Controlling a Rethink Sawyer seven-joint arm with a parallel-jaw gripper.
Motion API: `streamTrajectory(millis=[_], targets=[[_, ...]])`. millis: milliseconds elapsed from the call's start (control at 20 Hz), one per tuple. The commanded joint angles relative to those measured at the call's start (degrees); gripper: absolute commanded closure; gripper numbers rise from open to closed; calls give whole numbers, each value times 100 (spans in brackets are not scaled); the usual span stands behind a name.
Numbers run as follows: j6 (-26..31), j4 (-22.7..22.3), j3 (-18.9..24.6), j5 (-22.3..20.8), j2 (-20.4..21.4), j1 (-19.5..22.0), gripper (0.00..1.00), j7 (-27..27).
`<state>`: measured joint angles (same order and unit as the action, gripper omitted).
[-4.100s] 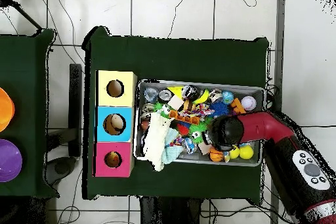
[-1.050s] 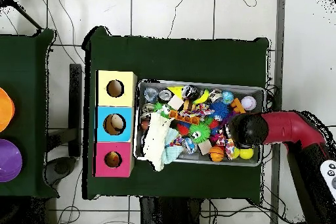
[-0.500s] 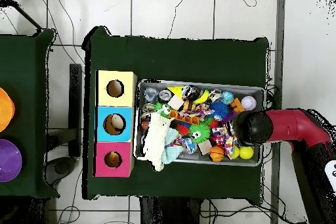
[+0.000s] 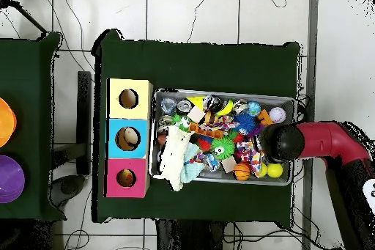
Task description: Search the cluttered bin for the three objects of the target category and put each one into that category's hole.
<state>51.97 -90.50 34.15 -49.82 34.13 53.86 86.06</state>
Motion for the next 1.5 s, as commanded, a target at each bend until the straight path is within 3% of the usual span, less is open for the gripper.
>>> streamTrajectory(millis=[50,300,700,1100,1500], targets=[[303,-143,12,-156,223,-50,100,-1552],[345,-77,-29,-183,94,-108,100,-1492],[446,-400,-155,-51,18,-11,100,-1333],[716,-370,-77,89,399,-23,100,-1549],[1501,-259,125,429,1209,-153,100,-1922]])
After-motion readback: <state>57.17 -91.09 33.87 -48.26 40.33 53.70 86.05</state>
